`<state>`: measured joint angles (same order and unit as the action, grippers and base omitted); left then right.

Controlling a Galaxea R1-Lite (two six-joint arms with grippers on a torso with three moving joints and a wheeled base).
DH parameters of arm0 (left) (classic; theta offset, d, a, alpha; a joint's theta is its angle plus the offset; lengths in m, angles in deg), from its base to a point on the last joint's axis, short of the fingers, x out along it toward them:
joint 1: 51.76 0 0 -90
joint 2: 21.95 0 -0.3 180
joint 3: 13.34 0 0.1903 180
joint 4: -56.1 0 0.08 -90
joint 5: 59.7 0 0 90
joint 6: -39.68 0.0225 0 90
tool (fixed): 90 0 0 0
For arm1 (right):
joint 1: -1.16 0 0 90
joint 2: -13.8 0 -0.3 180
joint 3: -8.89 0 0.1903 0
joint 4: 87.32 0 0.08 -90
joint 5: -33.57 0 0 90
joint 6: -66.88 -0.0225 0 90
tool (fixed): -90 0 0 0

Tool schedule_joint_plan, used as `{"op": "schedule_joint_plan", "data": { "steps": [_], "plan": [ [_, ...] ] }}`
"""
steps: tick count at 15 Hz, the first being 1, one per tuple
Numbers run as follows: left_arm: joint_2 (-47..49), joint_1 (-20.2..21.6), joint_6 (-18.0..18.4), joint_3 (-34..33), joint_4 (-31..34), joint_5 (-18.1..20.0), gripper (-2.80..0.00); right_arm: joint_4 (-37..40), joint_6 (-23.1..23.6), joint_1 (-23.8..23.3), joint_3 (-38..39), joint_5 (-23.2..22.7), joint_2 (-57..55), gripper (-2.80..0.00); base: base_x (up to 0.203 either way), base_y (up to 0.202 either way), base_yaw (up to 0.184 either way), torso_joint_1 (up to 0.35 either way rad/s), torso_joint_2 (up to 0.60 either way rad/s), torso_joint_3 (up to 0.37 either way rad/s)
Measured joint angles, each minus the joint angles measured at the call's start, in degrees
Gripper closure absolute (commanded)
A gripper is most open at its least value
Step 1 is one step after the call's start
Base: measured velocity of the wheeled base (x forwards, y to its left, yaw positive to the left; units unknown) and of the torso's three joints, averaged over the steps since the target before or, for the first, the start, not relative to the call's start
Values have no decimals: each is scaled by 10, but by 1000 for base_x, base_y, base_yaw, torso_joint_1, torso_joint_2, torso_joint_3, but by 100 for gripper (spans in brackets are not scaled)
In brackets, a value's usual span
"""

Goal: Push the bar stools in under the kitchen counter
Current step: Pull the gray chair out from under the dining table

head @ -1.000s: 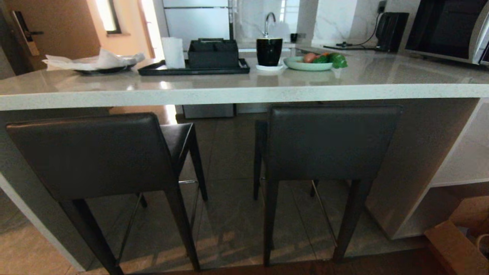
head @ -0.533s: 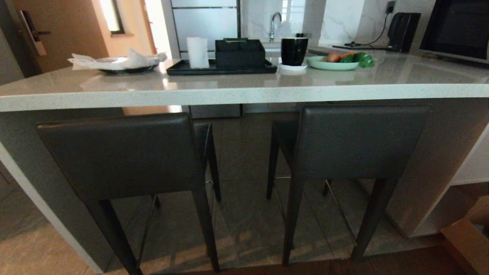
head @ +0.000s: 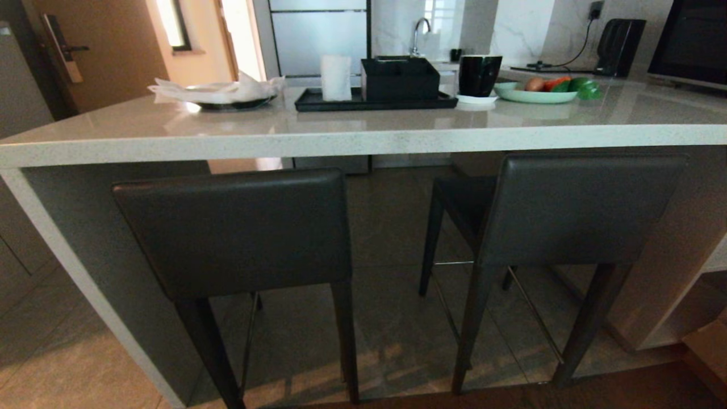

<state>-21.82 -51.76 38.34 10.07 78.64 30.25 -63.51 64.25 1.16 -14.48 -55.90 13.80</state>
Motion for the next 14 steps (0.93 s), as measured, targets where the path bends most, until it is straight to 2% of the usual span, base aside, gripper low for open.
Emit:
{"op": "schedule_joint_plan", "data": {
  "steps": [11,14],
  "plan": [
    [0,0,0,0,0,0,0,0,0,0,0,0,0,0,0,193,-2,2,2,1],
    [0,0,0,0,0,0,0,0,0,0,0,0,0,0,0,40,-2,1,1,-1]
  ]
}}
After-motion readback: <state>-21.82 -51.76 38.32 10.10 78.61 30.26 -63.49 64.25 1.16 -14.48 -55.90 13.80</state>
